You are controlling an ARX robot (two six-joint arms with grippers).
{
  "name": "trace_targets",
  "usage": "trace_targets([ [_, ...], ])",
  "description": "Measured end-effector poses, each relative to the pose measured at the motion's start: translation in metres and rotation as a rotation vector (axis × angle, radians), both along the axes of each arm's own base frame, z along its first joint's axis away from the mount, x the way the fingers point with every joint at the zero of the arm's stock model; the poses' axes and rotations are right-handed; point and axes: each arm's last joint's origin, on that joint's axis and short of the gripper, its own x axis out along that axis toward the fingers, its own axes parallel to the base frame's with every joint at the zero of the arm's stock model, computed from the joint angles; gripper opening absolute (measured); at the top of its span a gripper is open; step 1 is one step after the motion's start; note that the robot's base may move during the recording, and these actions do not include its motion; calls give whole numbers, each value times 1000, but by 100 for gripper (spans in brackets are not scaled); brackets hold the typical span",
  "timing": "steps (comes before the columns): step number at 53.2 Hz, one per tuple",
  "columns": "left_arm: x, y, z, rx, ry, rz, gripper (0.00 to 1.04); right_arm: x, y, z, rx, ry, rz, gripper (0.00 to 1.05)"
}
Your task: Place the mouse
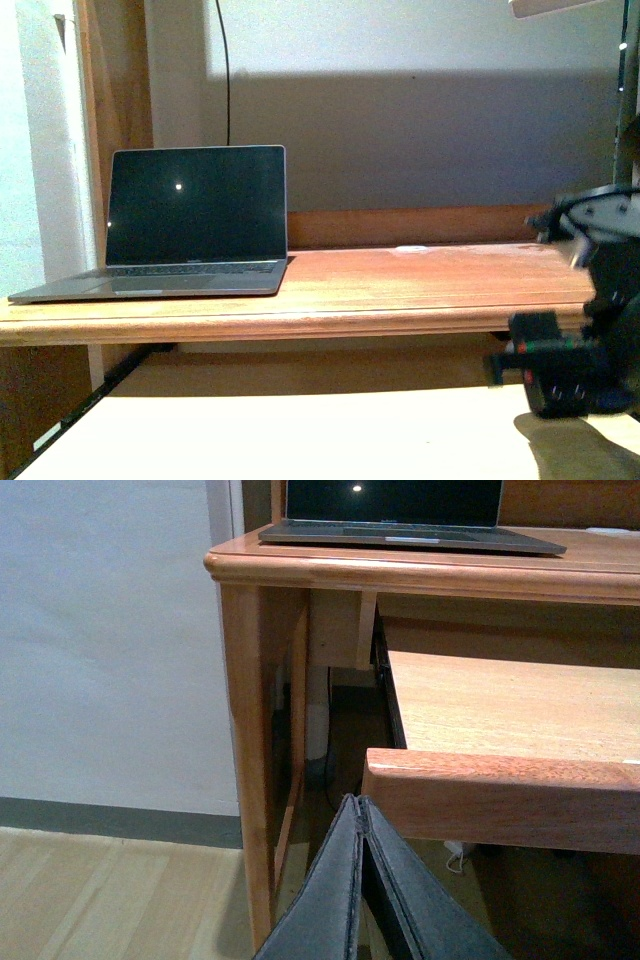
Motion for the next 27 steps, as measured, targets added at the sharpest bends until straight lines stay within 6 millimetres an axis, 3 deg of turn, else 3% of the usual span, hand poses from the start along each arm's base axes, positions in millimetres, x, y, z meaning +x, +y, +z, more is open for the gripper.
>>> trace_targets([
  [8,0,0,0,0,0,0,4,1,11,51,52,-118,16,55],
  [15,0,0,0,0,0,0,23,21,38,83,67,-177,32,55],
  [21,0,0,0,0,1,0,39,46,68,95,58,-167,38,55],
  [27,0,0,0,0,1,0,63,93,110,89,11,-146,-10,55],
])
